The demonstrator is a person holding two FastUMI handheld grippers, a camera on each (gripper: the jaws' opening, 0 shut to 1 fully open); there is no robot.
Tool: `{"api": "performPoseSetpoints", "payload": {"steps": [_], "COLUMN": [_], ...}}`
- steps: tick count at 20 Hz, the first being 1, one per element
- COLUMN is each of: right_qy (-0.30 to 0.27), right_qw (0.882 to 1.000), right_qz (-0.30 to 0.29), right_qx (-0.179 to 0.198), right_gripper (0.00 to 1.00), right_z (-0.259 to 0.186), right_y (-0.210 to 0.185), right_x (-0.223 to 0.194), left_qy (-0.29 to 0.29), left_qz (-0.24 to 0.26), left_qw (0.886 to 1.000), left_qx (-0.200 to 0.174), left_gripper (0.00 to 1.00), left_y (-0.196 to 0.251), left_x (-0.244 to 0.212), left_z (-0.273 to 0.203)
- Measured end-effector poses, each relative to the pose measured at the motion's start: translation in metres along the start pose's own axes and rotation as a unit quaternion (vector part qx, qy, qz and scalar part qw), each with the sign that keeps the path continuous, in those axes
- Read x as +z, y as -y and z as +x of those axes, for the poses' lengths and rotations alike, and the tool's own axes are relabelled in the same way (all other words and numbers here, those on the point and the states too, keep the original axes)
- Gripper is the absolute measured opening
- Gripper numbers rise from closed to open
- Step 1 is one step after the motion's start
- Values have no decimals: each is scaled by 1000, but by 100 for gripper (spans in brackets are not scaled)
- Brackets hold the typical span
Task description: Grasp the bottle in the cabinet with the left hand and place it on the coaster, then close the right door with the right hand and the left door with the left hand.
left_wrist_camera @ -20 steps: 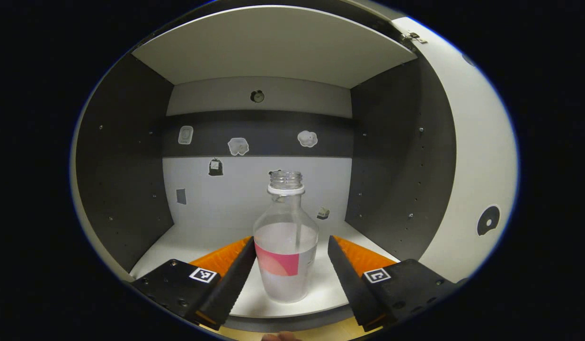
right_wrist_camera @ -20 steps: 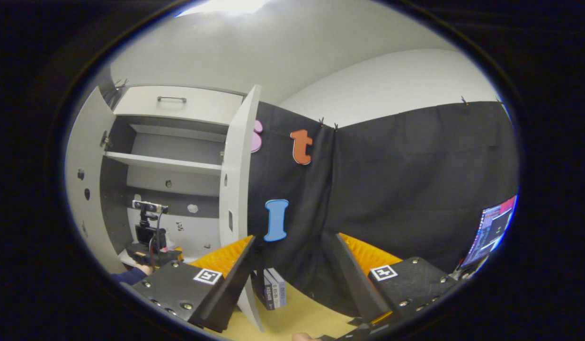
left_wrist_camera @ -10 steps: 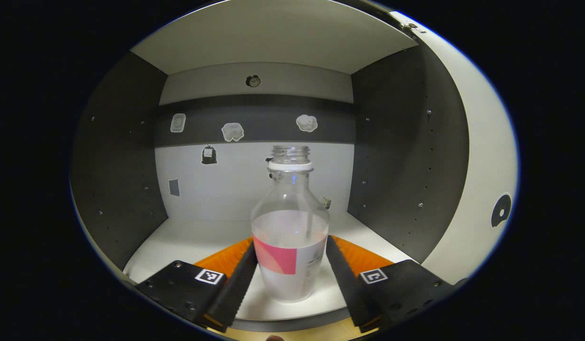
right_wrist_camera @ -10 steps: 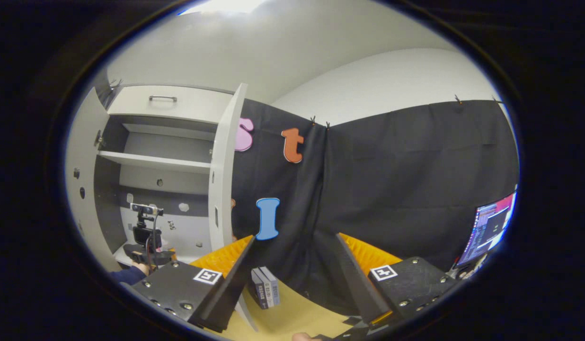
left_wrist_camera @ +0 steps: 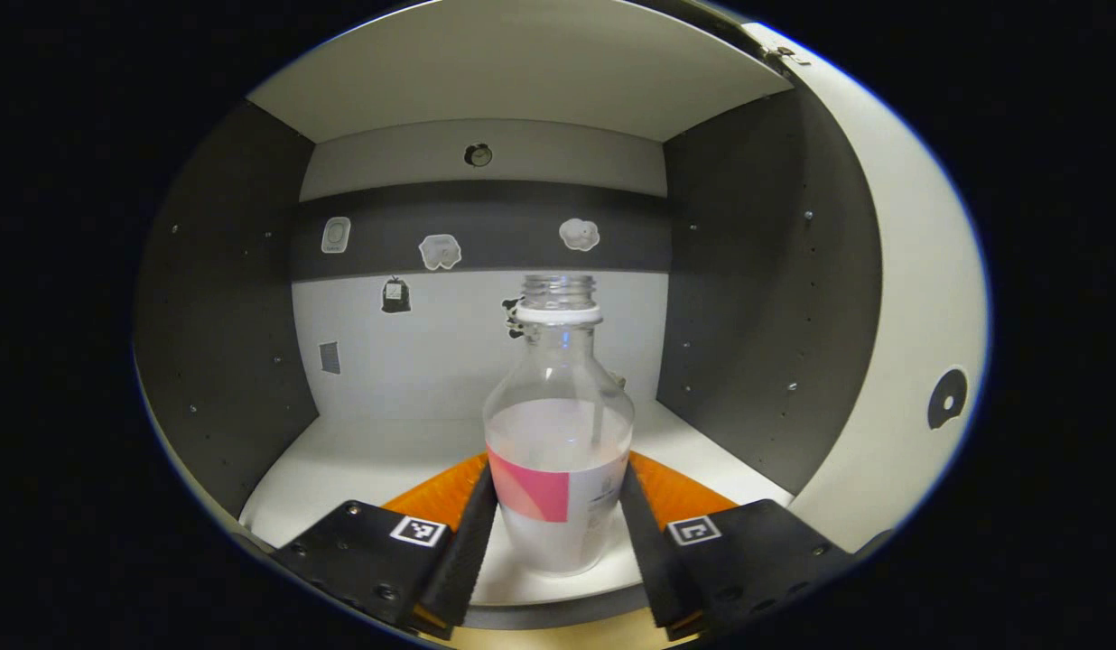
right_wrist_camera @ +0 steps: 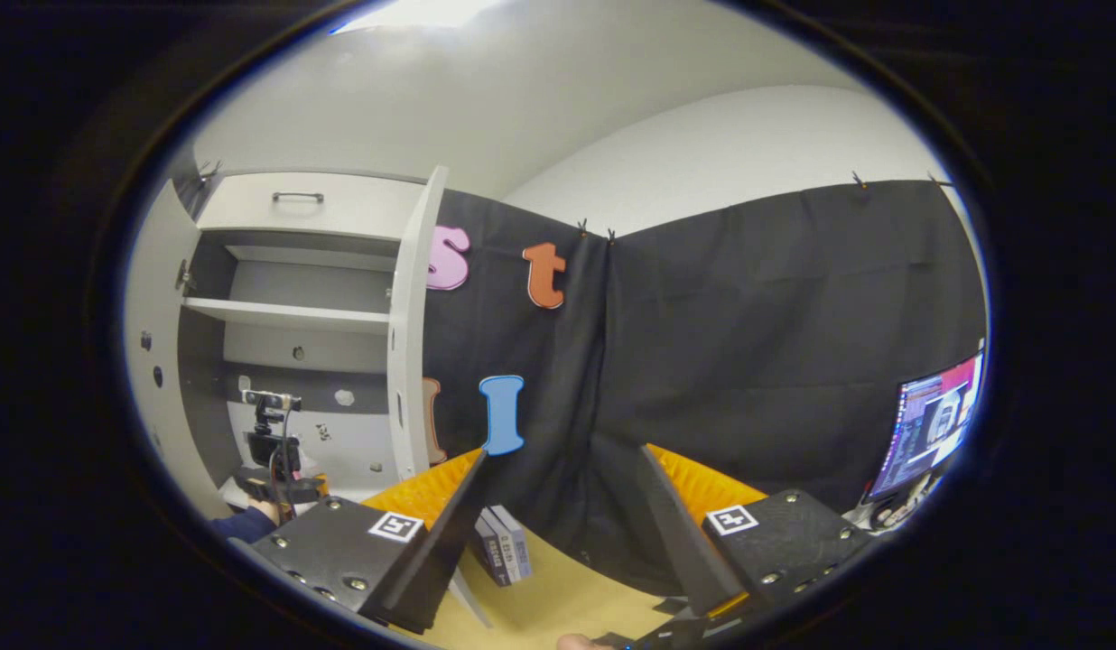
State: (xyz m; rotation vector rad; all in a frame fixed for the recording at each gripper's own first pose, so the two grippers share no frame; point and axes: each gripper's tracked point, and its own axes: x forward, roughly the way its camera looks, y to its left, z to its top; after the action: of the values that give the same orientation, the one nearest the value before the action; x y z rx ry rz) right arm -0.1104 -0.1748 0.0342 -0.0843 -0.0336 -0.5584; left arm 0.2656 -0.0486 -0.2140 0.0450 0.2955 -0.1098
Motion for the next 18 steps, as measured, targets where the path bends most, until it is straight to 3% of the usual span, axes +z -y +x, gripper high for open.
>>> {"api": "performPoseSetpoints", "payload": {"steps": [9,15,16,18], "right_qy": [-7,-11,-11,-11], "right_qw": [999,999,998,998], "right_qz": [24,29,28,26], "right_qx": [27,43,47,54], "right_gripper": [98,98,94,98], "right_z": [-5,-5,-4,-3], "right_y": [-2,-6,-8,-12], "right_x": [2,-1,0,-1], "left_qy": [23,39,38,40], "left_qz": [-4,0,5,11], "left_qw": [999,996,995,994], "left_qx": [-38,-84,-89,-97], "left_gripper": [73,73,73,72], "left_y": [12,28,29,33], "left_x": [17,9,5,-2], "left_z": [-57,-114,-123,-139]}}
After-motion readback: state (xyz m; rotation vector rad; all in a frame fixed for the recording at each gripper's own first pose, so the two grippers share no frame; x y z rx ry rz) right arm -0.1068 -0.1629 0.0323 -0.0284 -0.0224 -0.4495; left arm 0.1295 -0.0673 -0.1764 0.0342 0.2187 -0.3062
